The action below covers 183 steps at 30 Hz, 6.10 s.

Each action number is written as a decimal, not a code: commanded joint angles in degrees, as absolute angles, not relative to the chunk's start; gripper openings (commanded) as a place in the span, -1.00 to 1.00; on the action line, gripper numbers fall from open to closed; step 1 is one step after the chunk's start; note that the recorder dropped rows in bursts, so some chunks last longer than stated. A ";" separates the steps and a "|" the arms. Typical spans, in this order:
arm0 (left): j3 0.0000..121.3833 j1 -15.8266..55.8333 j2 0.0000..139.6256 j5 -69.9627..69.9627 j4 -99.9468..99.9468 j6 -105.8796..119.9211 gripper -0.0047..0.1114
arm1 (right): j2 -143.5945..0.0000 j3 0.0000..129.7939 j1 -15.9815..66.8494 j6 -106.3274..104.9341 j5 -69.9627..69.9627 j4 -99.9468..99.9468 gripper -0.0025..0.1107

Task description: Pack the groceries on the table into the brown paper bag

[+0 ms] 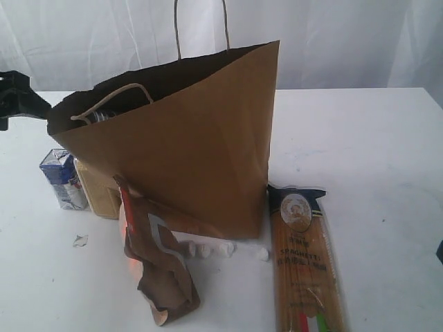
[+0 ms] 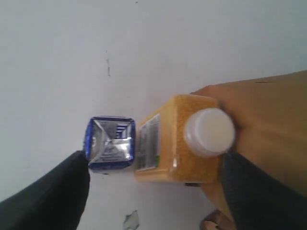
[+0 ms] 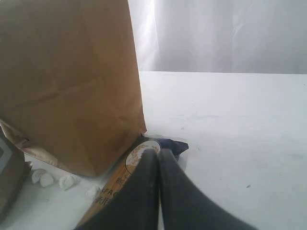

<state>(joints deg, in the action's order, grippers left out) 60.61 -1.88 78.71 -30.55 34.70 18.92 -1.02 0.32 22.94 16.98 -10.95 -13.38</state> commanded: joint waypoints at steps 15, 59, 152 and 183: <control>65.35 -2.03 75.34 -40.83 43.35 25.76 0.42 | -0.78 0.00 22.82 16.89 -8.95 -13.83 -0.96; 72.79 4.38 70.70 -45.43 25.21 15.17 0.42 | -78.87 76.03 25.72 13.69 -40.34 24.32 0.41; 88.06 21.50 92.04 -47.96 26.14 15.23 -0.92 | -89.96 94.23 26.96 8.86 -65.07 14.91 -0.96; 98.33 21.30 87.71 -50.05 20.55 16.00 0.68 | -82.36 94.23 26.96 6.45 -58.74 15.40 -0.96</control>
